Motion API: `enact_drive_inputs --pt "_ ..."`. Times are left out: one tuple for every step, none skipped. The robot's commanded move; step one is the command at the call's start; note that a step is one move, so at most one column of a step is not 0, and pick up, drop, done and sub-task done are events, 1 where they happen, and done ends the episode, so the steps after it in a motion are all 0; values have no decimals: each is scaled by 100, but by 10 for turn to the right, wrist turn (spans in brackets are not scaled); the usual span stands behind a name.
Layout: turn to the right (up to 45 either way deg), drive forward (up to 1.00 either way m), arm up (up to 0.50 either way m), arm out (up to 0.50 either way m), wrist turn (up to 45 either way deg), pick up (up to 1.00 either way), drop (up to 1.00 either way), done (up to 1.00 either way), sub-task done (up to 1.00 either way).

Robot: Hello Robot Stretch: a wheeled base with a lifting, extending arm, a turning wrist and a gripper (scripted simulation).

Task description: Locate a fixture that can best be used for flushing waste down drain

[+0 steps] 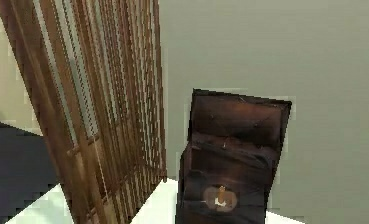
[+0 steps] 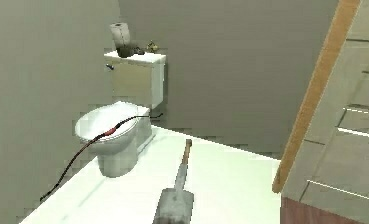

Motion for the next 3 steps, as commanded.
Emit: enact_drive_inputs --pt "0 5 0 0 0 0 0 0 0" --pt "120 0 0 0 0 0 0 0 0" --pt "0 0 0 0 0 0 0 100 0"
